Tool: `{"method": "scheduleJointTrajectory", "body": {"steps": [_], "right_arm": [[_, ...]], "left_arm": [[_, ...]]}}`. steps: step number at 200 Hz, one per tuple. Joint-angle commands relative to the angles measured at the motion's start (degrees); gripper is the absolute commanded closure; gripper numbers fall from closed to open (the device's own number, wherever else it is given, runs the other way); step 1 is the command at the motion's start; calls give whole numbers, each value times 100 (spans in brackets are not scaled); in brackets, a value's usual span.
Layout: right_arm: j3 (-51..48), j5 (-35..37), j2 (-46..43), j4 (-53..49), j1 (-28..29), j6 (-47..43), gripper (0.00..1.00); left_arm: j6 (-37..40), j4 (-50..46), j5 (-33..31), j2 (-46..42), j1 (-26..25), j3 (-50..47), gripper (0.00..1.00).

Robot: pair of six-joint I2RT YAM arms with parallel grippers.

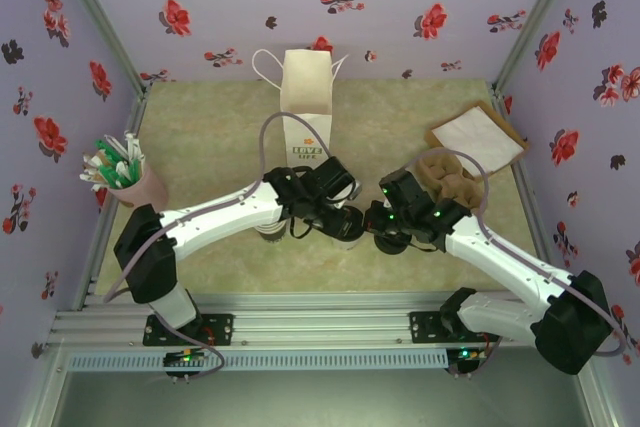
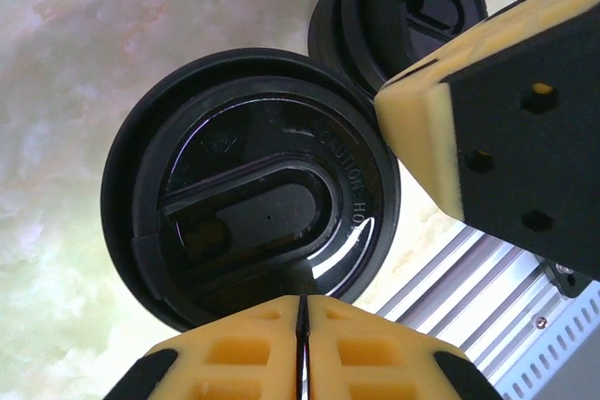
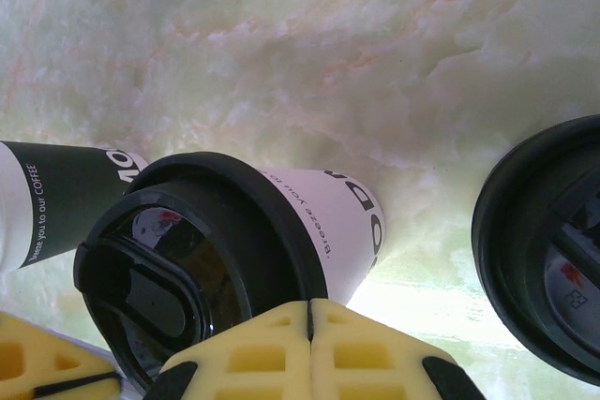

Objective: Pack the takeout coffee

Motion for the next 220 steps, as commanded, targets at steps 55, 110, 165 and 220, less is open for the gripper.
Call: {"method": "scheduleJointTrajectory", "body": {"steps": [55,110,165,220], "right_arm": [[-36,-97,-2,-39,-48,87,100],[88,-148,-100,-140,-48,55,100],[-77,-203,107,28,-48,55,100],[-56,-116,175,-219,-48,105,100]], "left_arm": [[-90,89,-45,205,-53,-178,90],[-119,102,-49,234,-53,-171,91],[-121,98,-56,235,-53,-174,91],[-126,124,-72,180,-57,-185,91]]}}
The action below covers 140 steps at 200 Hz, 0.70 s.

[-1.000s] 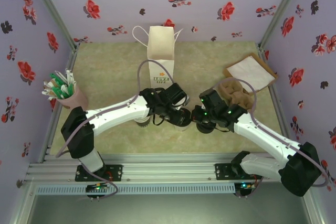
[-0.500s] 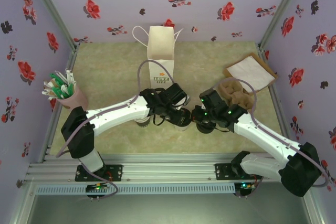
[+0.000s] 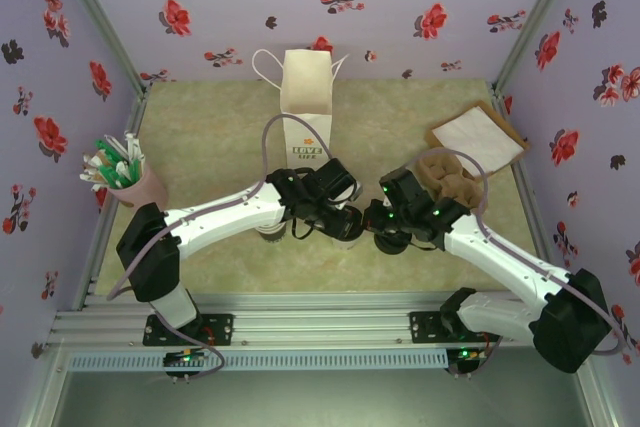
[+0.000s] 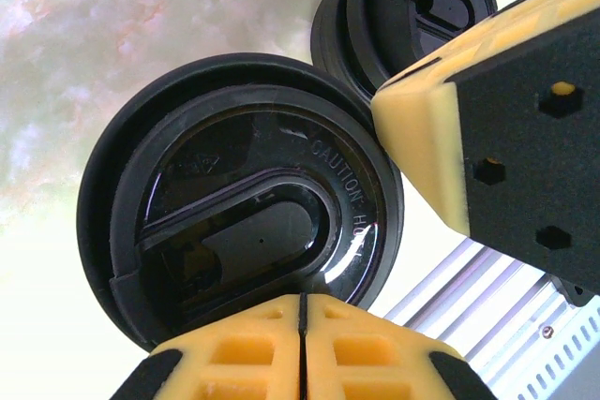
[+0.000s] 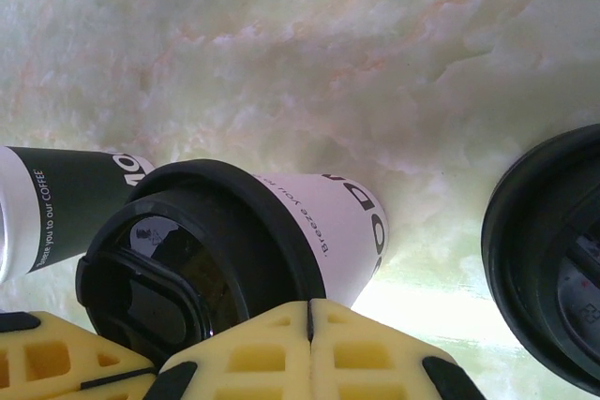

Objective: Pack the takeout coffee

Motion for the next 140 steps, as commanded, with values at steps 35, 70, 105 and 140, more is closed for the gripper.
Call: {"method": "scheduleJointTrajectory", "body": {"steps": [35,70,105,140], "right_arm": [[403,155,-154,-821,-15,-21,100],[777,401,-420,-1270,-15,-130,91],[1003,521,-619,-1571,-15,-213,83],[1171,498,-896,-1732,-9,-336,68]], "left_arm": [[-100,-68,-147,-70,-48,69,89],[-75,-197,-266,-243,-16,463,78],[-20,-328,-294,-465,33,795,65],[27,-506,-456,-869,107,887,44]]}}
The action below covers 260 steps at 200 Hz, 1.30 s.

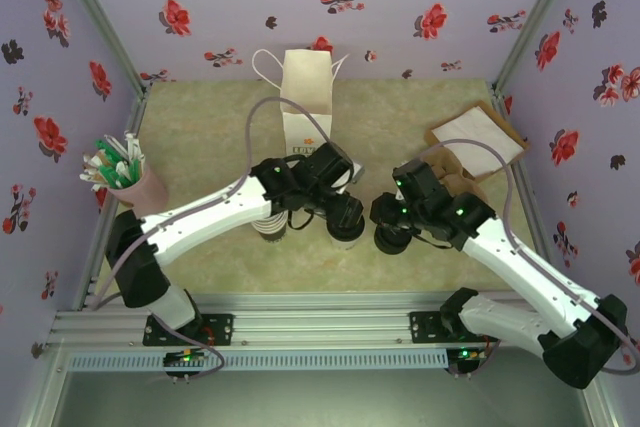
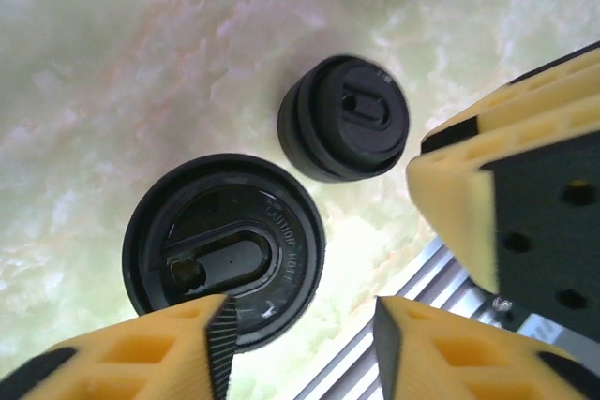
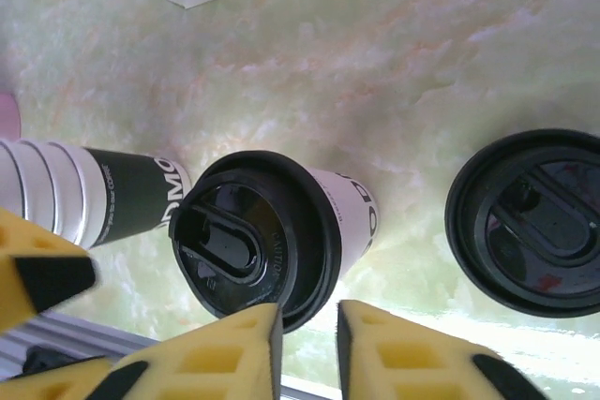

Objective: Pack the takeout coffee

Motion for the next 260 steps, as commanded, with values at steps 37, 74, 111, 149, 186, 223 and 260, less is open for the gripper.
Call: {"method": "scheduleJointTrajectory", "body": {"steps": [37,74,111,149,186,223,260], "right_arm": [[621,56,-417,-752,32,-445,45],[1043,33,-295,-1168,243,-732,22],[1543,325,67,-1723,526,-1128,7],[1650,446,435,-1581,591,-1252,1],[1873,432,1129,-1322,629,-1437,1],[2442,359,1937,-1170,668,-1695,1],[2726,557,2475,-1352,989,-2033,1]], "left_arm": [[119,-475,-497,-1003,188,223,15],[186,-850,-831,-1535,304,337,1],[190,-1300,-1147,-2077,538,325,1],[223,-1464,-1196,-2437,934,186,1],[427,-1489,-1116,-2578,1501,-3,1],[675,-1351,-550,-2511,2404,13,1],[751,-1225,-197,-2464,2811,-129,0]]}}
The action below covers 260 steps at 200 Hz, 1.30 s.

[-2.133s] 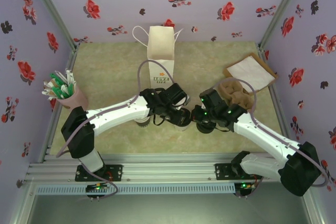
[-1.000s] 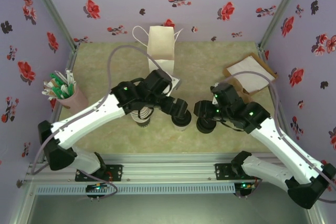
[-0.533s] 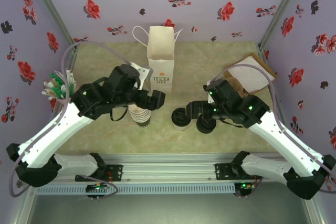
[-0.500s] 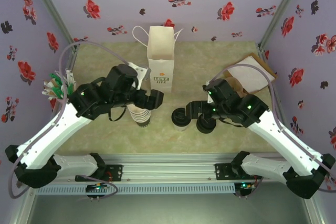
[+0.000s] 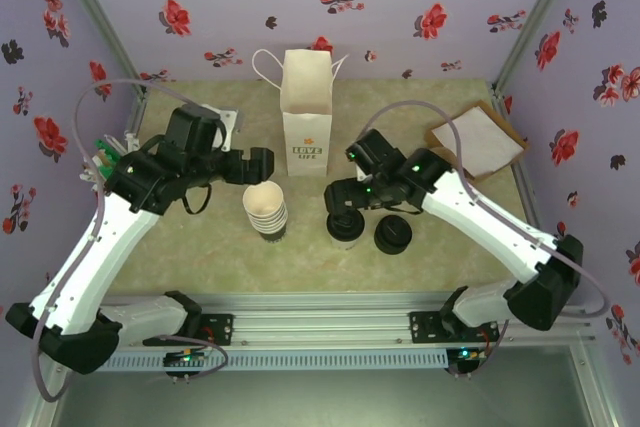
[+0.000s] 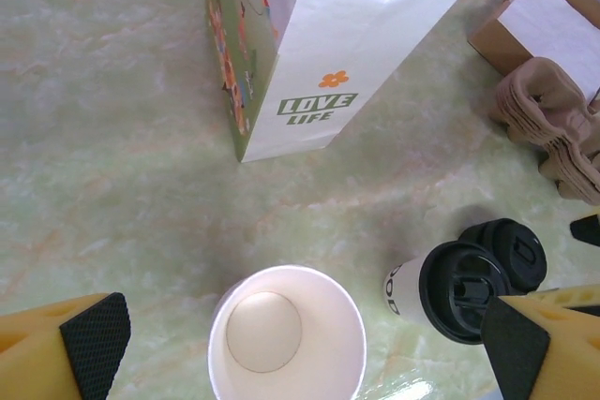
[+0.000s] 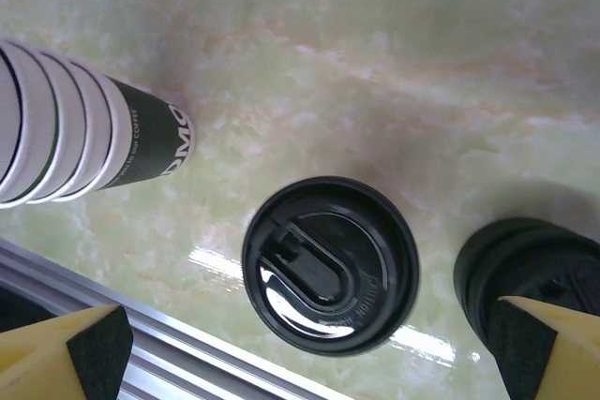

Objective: Pack the takeout coffee

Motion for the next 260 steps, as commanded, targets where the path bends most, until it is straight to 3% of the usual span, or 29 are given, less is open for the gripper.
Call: {"method": "scheduleJointTrajectory", "body": {"steps": [1,47,98,165,260], "right_arm": [[255,224,230,-131,177,-356,1],[303,203,678,-350,218,-310,1],[-146,224,638,-236,152,-136,1],[-859,-941,633,919,-265,-6,1],[-1259,-1647,775,1474,-437,138,1]], "left_arm": [[209,134,384,37,198,-161,1],[44,565,623,-47,643,-658,1],[-59,773,767,-59,760,-886,1],[-19,784,891,91,769,-854,1],[-28,828,995,126,774,-942,1]]}}
